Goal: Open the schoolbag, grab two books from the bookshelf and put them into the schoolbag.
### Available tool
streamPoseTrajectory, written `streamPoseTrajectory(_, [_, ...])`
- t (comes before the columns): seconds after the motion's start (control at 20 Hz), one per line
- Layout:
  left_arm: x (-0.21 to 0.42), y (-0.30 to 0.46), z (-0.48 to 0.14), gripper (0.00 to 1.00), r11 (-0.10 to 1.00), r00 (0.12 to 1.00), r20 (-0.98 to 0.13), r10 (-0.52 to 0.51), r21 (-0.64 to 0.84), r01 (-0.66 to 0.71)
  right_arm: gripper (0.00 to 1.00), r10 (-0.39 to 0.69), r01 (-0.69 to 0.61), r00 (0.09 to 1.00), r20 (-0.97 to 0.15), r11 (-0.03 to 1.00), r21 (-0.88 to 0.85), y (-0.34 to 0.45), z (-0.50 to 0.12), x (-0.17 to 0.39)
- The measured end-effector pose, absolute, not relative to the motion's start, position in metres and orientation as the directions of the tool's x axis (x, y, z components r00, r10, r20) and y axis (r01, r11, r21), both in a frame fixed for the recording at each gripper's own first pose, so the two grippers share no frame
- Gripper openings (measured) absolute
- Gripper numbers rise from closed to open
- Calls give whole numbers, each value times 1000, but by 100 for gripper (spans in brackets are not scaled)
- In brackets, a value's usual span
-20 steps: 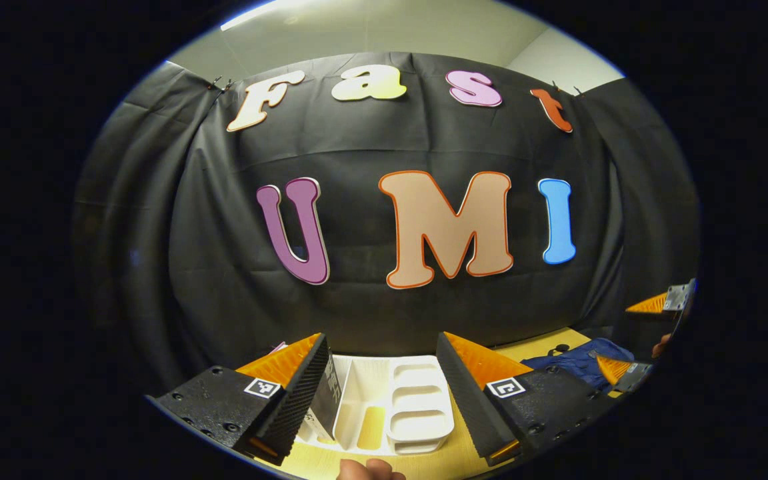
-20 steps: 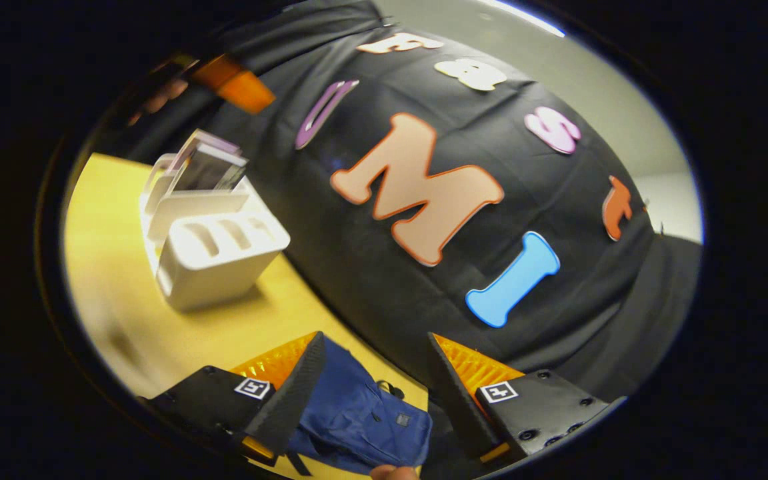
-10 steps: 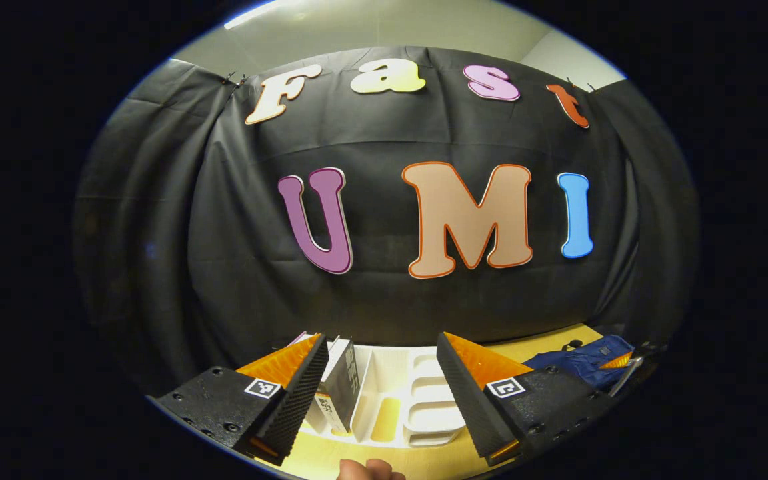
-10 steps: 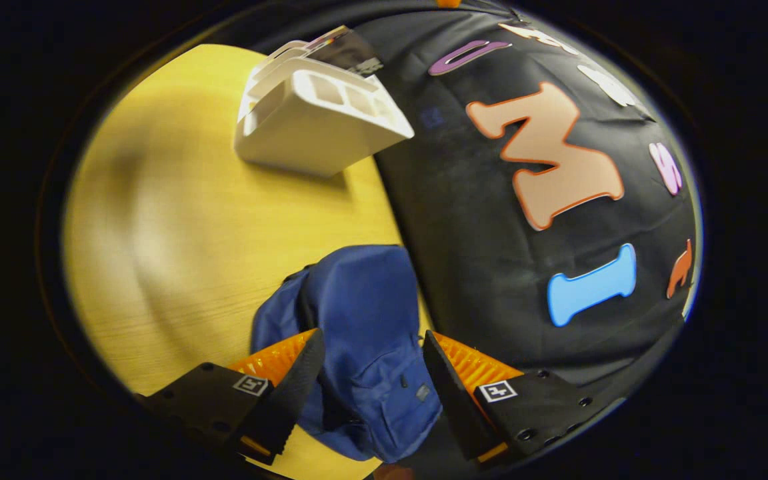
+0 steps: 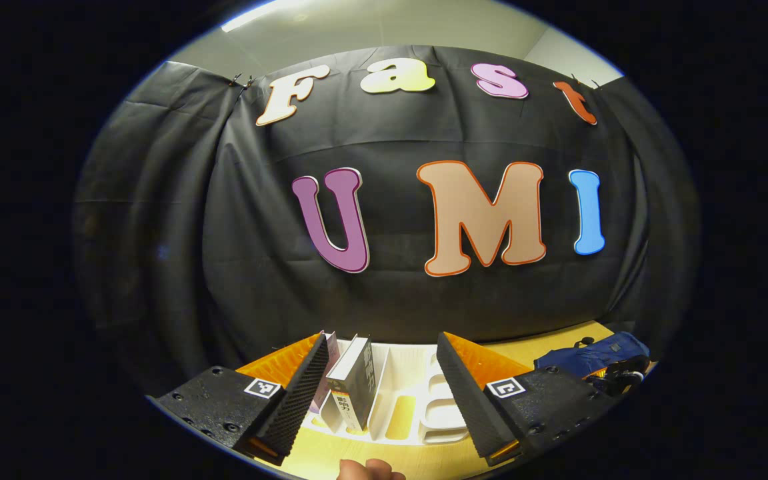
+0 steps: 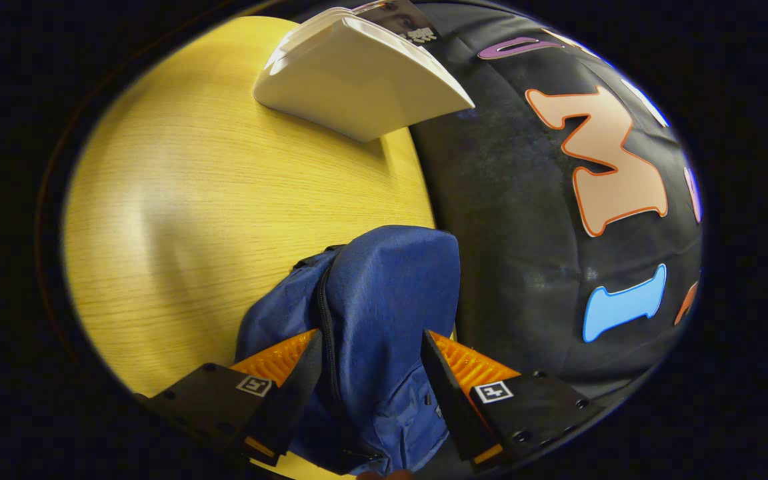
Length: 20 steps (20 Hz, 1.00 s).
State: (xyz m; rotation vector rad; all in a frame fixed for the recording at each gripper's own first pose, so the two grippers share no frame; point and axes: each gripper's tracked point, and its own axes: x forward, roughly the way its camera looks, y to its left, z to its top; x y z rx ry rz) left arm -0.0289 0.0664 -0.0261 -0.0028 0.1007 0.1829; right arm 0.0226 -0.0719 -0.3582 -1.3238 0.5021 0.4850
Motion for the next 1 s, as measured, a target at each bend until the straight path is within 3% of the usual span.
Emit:
streamPoseTrajectory(0.1, [-29,67,-26,96,983,977,-103,185,10,-185,83,49,-617,784,-619,182,-766,-70,-367,25])
streamPoseTrajectory(0.2, [-30,66,-26,96,983,978,-100,184,11,-184,66,16,-645,757,-654,178,-743,-75,-377,23])
streamPoseTrajectory(0.35, [-30,65,-25,96,983,978,-99,185,16,-184,27,-34,-631,759,-650,204,-748,-79,-378,27])
streamPoseTrajectory(0.5, [-28,65,-24,96,984,979,-100,180,17,-179,14,-49,-606,754,-655,333,-722,-79,-372,31])
streamPoseTrajectory(0.6, [-27,64,-24,96,984,979,-99,179,17,-178,9,-51,-613,721,-692,419,-670,-81,-371,30])
streamPoseTrajectory(0.65, [-26,63,-24,96,984,979,-99,176,15,-175,14,-47,-616,709,-703,444,-651,-82,-370,31])
streamPoseTrajectory(0.75, [-27,61,-27,95,985,980,-104,170,12,-170,5,-50,-610,698,-715,481,-629,-84,-370,29])
streamPoseTrajectory(0.8, [-27,62,-27,96,986,980,-105,169,11,-169,9,-55,-606,689,-722,503,-616,-85,-370,29])
streamPoseTrajectory(0.9, [-26,62,-26,96,985,980,-104,170,9,-170,5,-40,-577,690,-722,571,-584,-85,-364,30])
streamPoseTrajectory(0.95, [-26,63,-28,96,985,980,-106,170,12,-170,14,-38,-553,695,-718,611,-567,-85,-358,31])
streamPoseTrajectory(1.0, [-27,63,-29,96,985,979,-108,171,12,-170,7,-17,-533,699,-715,654,-537,-86,-356,34])
